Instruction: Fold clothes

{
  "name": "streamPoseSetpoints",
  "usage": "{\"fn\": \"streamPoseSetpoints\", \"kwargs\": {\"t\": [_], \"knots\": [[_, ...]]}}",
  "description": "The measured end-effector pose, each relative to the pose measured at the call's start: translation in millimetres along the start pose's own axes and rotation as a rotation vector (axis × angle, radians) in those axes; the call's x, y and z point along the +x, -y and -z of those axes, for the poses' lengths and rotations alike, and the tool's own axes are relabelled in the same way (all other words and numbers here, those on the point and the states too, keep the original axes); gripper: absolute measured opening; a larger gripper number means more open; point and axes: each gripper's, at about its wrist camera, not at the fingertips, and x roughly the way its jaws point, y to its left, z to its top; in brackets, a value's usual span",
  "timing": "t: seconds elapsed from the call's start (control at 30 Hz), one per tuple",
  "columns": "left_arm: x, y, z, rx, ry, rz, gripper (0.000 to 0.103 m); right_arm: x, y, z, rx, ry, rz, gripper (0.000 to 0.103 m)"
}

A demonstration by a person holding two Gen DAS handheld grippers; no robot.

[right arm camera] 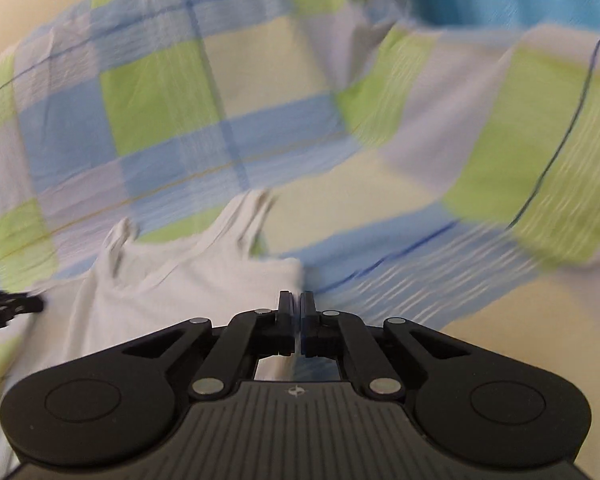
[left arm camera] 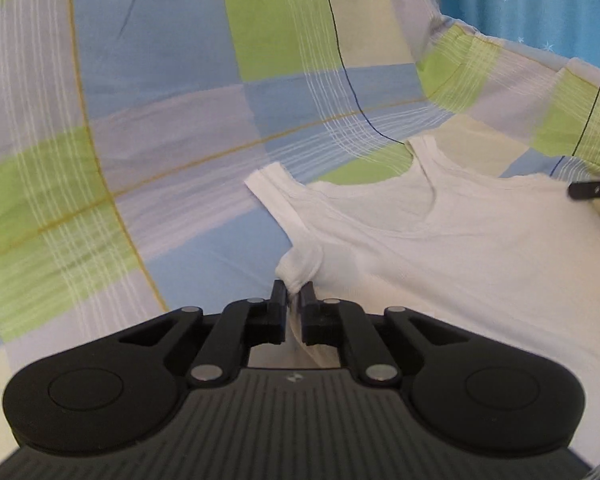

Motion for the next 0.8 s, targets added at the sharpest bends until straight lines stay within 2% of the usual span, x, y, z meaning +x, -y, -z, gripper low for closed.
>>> {"fn": "streamPoseSetpoints", "kwargs": {"t": [0.03,0.13,0.17,0.2,0.27,0.33,0.4,0.5,0.6,0.67,0.73,0.77,0.8], "knots": [[3,-5,1,-0.009,-0.015,-0.003,0.006,4,0,1,-0.018,-0.019,0.029,0.002],[7,-13,9,-0.034,-0.057,-0.012,0.012,10,2,4,-0.040,-0.064,0.085,0.013],[3,-15,12,-0.051,-0.058,-0.004,0.016,1,2,5,-0.045,-0.043,0.086,0.013],[-3,-18,14,-0.064,-0.052,0.001,0.028,-8,1,5,-0.052,-0.025,0.083,0.013],[-20,-21,22,-0.069,-0.038,0.004,0.036,-34,-5,8,-0.077,-0.013,0.043,0.019],[-38,-22,33,-0.084,-0.048,0.028,0.036,-59,-11,12,-0.097,-0.005,0.001,0.027],[-58,-20,45,-0.124,-0.068,0.076,0.036,-79,-11,28,-0.058,-0.039,-0.053,0.036],[-85,-7,66,-0.153,-0.088,0.175,0.037,-107,-10,53,-0.001,-0.091,-0.129,0.039],[-104,10,83,-0.183,-0.112,0.267,0.041,-121,-2,81,0.035,-0.142,-0.150,0.039],[-111,22,91,-0.168,-0.109,0.274,0.042,-124,1,93,0.052,-0.165,-0.146,0.039],[-117,33,96,-0.139,-0.101,0.258,0.035,-127,5,102,0.072,-0.179,-0.146,0.039],[-118,36,96,-0.132,-0.102,0.262,0.007,-125,6,103,0.084,-0.185,-0.158,0.041],[-120,36,95,-0.142,-0.102,0.278,0.000,-124,8,104,0.096,-0.191,-0.170,0.040]]}}
